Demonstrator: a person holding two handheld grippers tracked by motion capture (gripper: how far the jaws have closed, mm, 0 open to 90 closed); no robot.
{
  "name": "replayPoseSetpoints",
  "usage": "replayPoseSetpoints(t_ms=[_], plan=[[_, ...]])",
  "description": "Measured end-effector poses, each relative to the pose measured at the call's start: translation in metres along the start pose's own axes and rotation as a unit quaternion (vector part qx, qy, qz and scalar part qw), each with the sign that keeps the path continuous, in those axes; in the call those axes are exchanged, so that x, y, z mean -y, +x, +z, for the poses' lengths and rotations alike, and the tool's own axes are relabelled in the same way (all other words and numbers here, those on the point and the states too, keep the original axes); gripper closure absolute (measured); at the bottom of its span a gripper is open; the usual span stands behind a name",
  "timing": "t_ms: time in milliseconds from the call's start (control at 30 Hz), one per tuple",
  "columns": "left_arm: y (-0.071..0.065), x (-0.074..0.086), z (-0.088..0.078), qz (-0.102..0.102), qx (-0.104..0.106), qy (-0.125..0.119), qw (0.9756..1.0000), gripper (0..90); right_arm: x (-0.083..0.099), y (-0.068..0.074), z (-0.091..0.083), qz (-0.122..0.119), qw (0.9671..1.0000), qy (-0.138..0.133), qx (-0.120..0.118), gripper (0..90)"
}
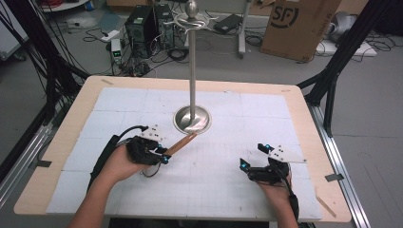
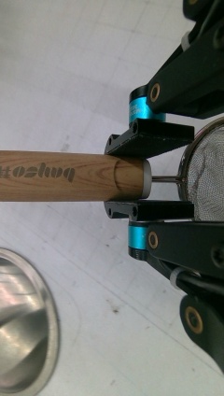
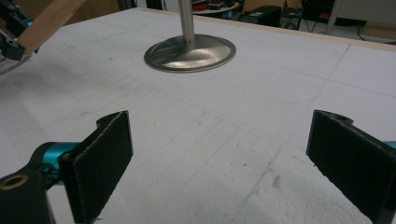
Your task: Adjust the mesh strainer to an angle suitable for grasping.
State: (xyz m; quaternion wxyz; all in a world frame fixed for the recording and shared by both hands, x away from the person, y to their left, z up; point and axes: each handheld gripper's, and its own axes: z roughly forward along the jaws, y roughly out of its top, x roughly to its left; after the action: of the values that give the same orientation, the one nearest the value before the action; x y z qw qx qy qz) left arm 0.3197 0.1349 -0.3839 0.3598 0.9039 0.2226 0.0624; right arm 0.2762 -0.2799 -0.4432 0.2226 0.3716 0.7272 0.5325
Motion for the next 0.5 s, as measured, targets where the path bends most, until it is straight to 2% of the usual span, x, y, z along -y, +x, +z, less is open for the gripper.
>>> replayPoseSetpoints(t_ms=[33, 67, 100, 133, 167, 200, 233, 367, 433, 500], plan=[[-0.001, 0.0, -0.002, 0.002, 0.004, -0.009, 0.9999, 69.3, 0.0, 0.0, 0.0, 0.0, 1.0, 0.0, 0.0, 5.8], [-0.004, 0.0, -0.006, 0.003, 0.011, -0.029, 0.9995, 69.3, -0.001, 0.002, 0.001, -0.002, 1.0, -0.001, -0.002, 5.8], [-0.004, 0.0, -0.006, 0.003, 0.011, -0.029, 0.9995, 69.2, -0.001, 0.002, 0.001, -0.002, 1.0, -0.001, -0.002, 5.8], [-0.006, 0.0, -0.009, 0.007, 0.014, -0.044, 0.9989, 69.3, -0.002, 0.003, 0.002, -0.007, 1.0, -0.004, -0.006, 5.8], [-0.006, 0.0, -0.009, 0.007, 0.014, -0.044, 0.9989, 69.2, -0.002, 0.003, 0.002, -0.007, 1.0, -0.004, -0.006, 5.8], [-0.008, -0.001, -0.012, 0.007, 0.021, -0.061, 0.9979, 69.3, -0.004, 0.006, 0.002, -0.008, 0.9999, -0.004, -0.009, 5.8], [-0.008, -0.001, -0.012, 0.007, 0.021, -0.061, 0.9979, 69.2, -0.004, 0.006, 0.002, -0.008, 0.9999, -0.004, -0.009, 5.8], [-0.011, -0.003, -0.018, 0.013, 0.037, -0.097, 0.9946, 69.3, -0.01, 0.009, 0.002, -0.011, 0.9996, -0.014, -0.02, 5.8], [-0.013, -0.004, -0.02, 0.014, 0.047, -0.115, 0.9921, 69.3, -0.013, 0.012, 0.002, -0.01, 0.9993, -0.023, -0.027, 5.8], [-0.014, -0.005, -0.022, 0.018, 0.053, -0.124, 0.9907, 69.3, -0.017, 0.014, 0.001, -0.011, 0.9989, -0.03, -0.034, 5.8]])
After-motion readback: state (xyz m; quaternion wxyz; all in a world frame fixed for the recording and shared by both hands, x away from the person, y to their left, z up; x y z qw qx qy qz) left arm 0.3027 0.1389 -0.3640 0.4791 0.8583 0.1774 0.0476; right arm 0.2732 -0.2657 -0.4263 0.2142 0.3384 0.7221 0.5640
